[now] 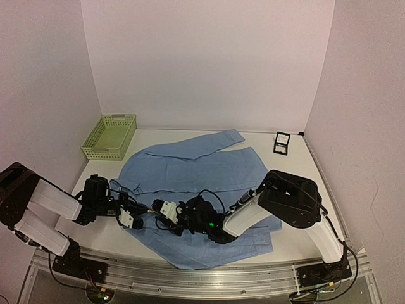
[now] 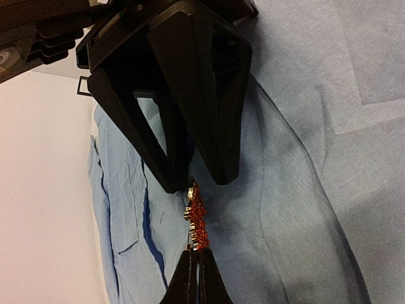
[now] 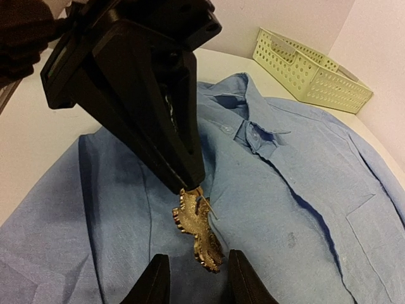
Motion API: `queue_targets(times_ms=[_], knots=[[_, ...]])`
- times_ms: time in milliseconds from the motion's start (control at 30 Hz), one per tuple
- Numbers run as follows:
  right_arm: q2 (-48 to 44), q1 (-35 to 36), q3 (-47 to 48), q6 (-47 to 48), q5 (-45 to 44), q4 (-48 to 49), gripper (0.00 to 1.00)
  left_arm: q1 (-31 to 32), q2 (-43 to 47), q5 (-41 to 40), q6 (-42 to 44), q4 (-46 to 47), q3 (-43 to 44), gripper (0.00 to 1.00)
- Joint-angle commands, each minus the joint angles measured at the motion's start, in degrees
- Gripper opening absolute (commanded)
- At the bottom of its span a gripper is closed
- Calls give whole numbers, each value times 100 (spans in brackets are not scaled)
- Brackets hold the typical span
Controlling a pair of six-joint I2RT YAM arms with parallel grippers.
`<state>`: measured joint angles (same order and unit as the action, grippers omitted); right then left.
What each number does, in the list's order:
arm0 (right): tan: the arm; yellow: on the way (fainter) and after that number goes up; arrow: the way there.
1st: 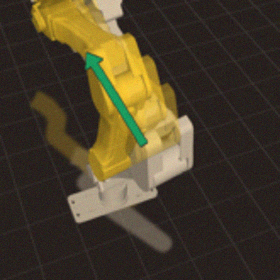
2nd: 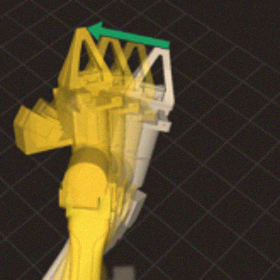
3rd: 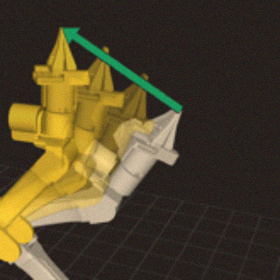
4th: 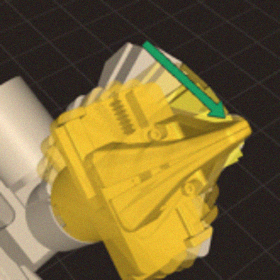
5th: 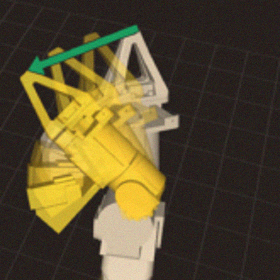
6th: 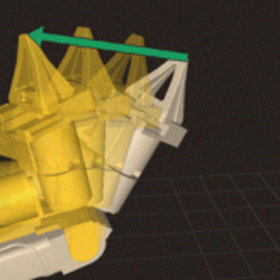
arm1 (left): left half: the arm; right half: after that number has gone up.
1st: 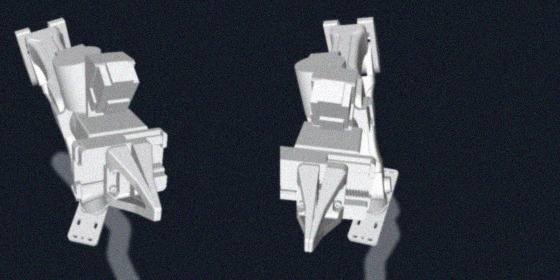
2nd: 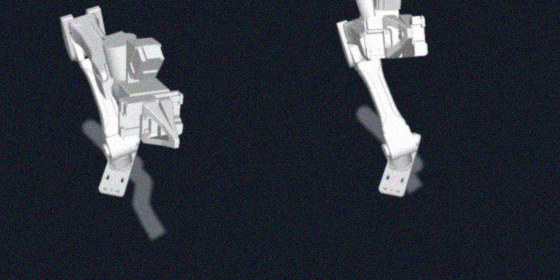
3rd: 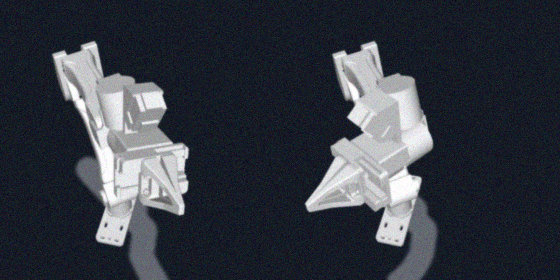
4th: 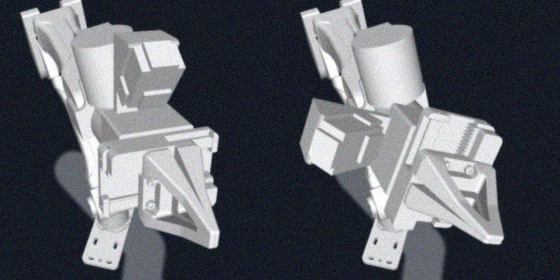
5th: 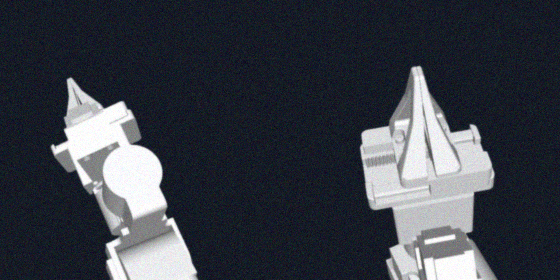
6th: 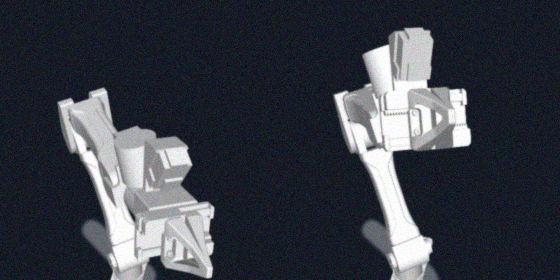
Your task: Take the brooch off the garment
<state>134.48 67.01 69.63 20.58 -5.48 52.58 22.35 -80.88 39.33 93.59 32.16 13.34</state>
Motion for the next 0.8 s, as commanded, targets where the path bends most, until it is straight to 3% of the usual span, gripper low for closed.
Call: queue_targets(times_ms=[0, 767], knots=[[194, 60, 197, 140, -409, 26, 31, 15, 163, 278, 322, 307, -143, 0], [52, 427, 319, 695, -755, -28, 26, 15, 37, 308, 758, 638, -385, 0]])
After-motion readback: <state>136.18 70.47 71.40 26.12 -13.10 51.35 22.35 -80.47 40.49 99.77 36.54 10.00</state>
